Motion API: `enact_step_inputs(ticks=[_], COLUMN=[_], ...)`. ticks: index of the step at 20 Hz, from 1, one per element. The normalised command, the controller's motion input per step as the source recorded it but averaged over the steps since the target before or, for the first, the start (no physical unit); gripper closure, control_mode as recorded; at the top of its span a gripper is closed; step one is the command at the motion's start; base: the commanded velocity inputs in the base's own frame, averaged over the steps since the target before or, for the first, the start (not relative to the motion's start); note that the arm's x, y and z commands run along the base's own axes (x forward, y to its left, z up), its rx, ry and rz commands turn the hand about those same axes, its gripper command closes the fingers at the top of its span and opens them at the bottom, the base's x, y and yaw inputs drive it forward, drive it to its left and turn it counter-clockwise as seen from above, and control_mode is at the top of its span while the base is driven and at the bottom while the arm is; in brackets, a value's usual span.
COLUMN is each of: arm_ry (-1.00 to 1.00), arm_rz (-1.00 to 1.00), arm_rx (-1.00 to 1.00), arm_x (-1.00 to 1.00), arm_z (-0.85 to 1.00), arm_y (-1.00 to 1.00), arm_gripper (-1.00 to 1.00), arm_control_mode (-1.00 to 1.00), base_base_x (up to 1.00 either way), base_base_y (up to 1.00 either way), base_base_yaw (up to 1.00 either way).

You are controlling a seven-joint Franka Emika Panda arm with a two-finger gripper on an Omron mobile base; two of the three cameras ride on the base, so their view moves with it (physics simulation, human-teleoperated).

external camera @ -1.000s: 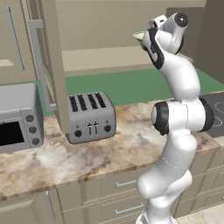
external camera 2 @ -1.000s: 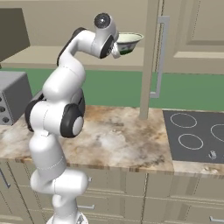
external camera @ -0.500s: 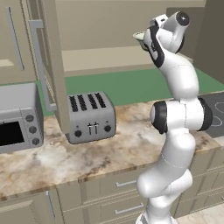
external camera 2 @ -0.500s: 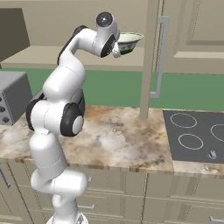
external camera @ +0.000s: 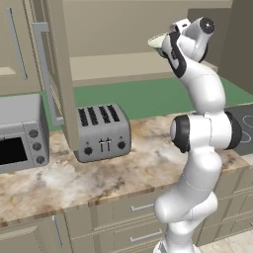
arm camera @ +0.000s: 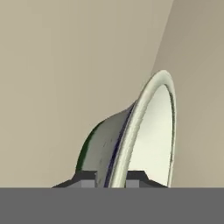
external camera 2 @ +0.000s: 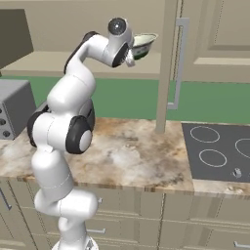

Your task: Move the bowls from the cabinet to the plates on the dining table.

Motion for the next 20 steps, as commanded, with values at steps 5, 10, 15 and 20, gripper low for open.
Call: enact_step_inputs(ticks=[5, 10, 15, 20], arm_ry=[0.00, -0.01, -0.09, -0.08], arm_rz=[0.00, 0.00, -0.02, -0.10], arm_rx=[0.00, 0.00, 0.00, 0.04], arm_x=[-0.03, -0.24, -0.84, -1.00], arm_z=[-0.01, 0.00, 0.00, 0.00], arm_y=[0.00, 0.00, 0.03, 0.16], arm_gripper=[1.00, 1.00, 1.00, 1.00], arm_control_mode=[-1.00, -1.00, -1.00, -1.00], base_base_x=[0.00, 0.00, 0.00, 0.00], base_base_y=[0.00, 0.00, 0.00, 0.00], base_base_yaw=[0.00, 0.00, 0.00, 0.00])
